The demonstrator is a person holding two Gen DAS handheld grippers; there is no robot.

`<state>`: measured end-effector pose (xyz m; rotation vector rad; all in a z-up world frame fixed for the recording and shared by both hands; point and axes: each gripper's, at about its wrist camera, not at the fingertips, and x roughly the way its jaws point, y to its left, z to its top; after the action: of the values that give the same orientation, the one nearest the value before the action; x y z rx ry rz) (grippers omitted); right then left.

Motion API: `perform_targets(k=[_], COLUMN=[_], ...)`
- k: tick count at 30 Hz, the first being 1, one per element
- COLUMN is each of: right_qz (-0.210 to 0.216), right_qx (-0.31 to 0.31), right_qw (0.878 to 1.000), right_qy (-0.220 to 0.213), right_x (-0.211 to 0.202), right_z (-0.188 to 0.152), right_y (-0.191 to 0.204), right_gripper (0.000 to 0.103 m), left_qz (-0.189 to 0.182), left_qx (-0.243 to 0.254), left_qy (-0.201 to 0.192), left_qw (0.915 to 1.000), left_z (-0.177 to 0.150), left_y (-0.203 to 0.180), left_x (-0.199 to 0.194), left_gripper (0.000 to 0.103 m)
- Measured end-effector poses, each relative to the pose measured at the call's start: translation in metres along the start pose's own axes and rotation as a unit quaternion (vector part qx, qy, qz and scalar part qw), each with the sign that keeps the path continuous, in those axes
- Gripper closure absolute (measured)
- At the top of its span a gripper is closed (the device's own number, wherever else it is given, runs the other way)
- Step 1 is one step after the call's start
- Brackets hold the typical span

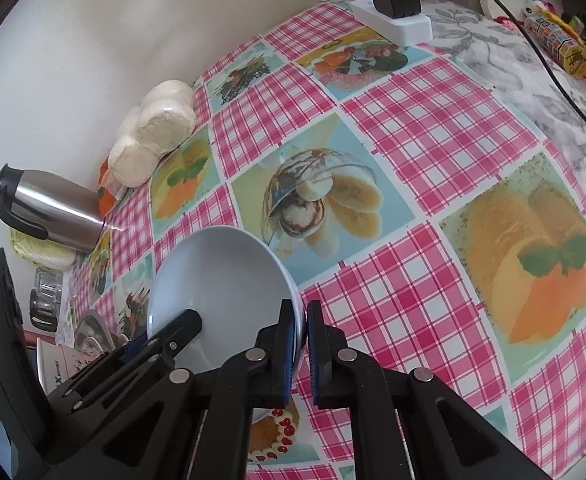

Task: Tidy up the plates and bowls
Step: 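Close the right tool on the round bowl rim and lift it, then carry the round white bowl with the right tool over the stack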

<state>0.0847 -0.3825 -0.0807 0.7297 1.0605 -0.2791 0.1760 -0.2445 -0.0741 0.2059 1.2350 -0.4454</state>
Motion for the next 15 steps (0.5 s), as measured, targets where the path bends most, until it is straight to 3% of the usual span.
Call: perform_targets(k=[15], right_qz=[0.003], right_qx=[0.0], right_qw=[1.0], right_qy=[0.004], right_x=[-0.007], right_z=[-0.001], right_y=[0.001], right_gripper=[0.095], left_qz=[-0.008], left_qx=[0.005], left_qy=[-0.034], left_qw=[0.9994], left_z=[-0.001], left_y=[-0.003], left_x=[-0.023], left_gripper=[0.089])
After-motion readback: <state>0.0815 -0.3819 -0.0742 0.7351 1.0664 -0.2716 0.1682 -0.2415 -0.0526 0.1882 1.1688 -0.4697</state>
